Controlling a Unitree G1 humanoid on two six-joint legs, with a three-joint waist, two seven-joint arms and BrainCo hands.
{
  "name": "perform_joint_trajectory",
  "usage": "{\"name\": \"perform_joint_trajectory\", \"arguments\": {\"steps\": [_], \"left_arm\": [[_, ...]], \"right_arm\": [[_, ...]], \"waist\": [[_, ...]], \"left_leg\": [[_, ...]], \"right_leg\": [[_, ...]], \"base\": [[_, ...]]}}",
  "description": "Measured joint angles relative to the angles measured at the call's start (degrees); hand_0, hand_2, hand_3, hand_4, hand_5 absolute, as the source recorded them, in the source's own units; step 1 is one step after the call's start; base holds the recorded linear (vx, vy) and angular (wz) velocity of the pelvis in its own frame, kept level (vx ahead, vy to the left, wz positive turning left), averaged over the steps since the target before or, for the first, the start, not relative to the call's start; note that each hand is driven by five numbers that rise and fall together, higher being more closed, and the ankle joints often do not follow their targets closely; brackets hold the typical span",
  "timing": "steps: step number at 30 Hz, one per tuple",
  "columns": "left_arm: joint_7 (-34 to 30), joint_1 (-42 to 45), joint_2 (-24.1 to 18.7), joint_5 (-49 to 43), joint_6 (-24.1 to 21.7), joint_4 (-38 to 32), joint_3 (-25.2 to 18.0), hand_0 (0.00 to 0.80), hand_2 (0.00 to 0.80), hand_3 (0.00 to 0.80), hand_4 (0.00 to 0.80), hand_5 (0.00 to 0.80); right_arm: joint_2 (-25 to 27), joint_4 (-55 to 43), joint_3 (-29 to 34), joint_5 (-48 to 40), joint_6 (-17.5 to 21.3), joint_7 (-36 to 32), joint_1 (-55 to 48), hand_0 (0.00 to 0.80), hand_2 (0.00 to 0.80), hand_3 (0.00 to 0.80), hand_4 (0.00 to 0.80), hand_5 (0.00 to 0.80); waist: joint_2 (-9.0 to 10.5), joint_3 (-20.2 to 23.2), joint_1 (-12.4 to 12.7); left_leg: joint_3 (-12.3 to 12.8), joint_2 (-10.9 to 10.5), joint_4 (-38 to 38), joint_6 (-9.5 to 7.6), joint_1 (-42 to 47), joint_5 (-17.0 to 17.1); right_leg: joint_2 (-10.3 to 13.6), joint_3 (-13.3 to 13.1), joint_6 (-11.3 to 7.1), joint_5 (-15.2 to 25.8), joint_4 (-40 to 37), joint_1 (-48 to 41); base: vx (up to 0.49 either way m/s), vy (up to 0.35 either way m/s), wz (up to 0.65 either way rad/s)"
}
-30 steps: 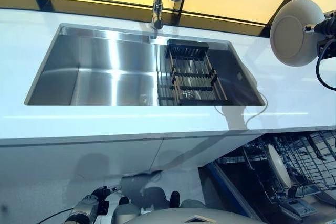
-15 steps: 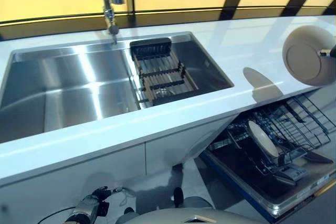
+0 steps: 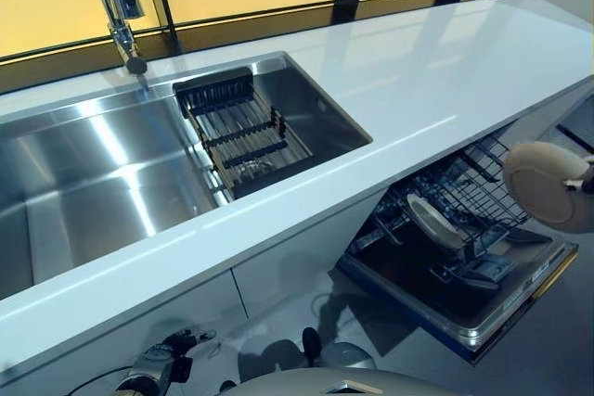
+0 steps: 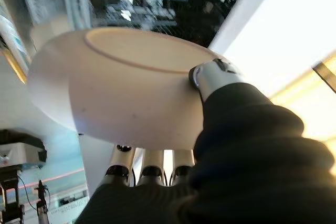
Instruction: Take plates into dishwasher
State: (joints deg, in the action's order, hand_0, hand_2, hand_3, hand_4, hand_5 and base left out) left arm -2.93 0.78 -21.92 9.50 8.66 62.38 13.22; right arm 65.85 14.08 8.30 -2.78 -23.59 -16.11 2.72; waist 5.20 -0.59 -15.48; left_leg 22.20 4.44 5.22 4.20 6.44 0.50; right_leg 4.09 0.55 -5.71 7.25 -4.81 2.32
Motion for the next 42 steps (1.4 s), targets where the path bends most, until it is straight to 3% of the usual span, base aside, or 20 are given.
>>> {"name": "perform_joint_trajectory", "arguments": {"steps": [10, 18, 27, 35, 42], "left_arm": [[-1.0, 0.1, 0.2, -2.0, -0.4, 0.0, 0.0, 0.0, 0.0, 0.0, 0.0, 0.0], [-1.0, 0.7, 0.7, -2.1, -0.5, -0.1, 0.0, 0.0, 0.0, 0.0, 0.0, 0.0], [-1.1, 1.7, 0.8, -3.3, -0.5, -0.9, 0.0, 0.0, 0.0, 0.0, 0.0, 0.0], [-1.6, 2.3, 0.7, -3.8, -0.4, -3.2, 0.0, 0.0, 0.0, 0.0, 0.0, 0.0], [-1.7, 2.1, 0.5, -3.7, 0.0, -5.6, 0.0, 0.0, 0.0, 0.0, 0.0, 0.0]], "right_arm": [[-7.0, -0.1, -0.6, 4.1, 2.9, 1.6, -0.9, 0.8, 0.8, 0.8, 0.8, 0.8], [-11.7, 3.2, -5.9, 5.9, 3.5, 6.7, 0.0, 0.8, 0.8, 0.8, 0.8, 0.8], [-13.3, 9.7, -12.4, 6.6, 3.1, 9.7, 6.5, 0.8, 0.8, 0.8, 0.8, 0.8], [-14.2, 14.6, -16.2, 6.6, 2.1, 12.5, 12.4, 0.8, 0.8, 0.8, 0.8, 0.8], [-14.1, 19.7, -16.5, 6.6, 2.0, 14.1, 17.8, 0.8, 0.8, 0.8, 0.8, 0.8]], "waist": [[-1.25, 0.2, -0.4], [-2.42, -0.4, 1.2], [-5.19, -2.2, 4.0], [-6.48, -3.5, 5.8], [-8.78, -6.4, 6.7]], "left_leg": [[0.1, 0.0, 0.0, -0.01, 0.0, 0.0], [-0.2, 0.3, 0.0, -0.06, 0.0, 0.0], [-1.2, 0.4, 0.0, -0.13, -0.4, 0.1], [-2.1, 0.3, -0.3, 0.0, -1.2, 0.2], [-2.6, 0.2, -0.3, 0.02, -2.8, 0.4]], "right_leg": [[0.0, 0.0, 0.02, 0.0, -0.2, 0.0], [0.1, 0.2, 0.09, -0.1, -0.3, -0.1], [0.2, 1.2, 0.56, -0.4, -0.3, -0.3], [0.3, 2.2, 0.82, -0.5, -0.3, 0.0], [0.6, 2.6, 0.86, -0.5, -0.3, 1.4]], "base": [[-0.001, -0.038, 0.0], [-0.005, -0.065, 0.01], [-0.007, -0.059, 0.06], [-0.035, -0.043, 0.06], [-0.048, 0.011, 0.03]]}}
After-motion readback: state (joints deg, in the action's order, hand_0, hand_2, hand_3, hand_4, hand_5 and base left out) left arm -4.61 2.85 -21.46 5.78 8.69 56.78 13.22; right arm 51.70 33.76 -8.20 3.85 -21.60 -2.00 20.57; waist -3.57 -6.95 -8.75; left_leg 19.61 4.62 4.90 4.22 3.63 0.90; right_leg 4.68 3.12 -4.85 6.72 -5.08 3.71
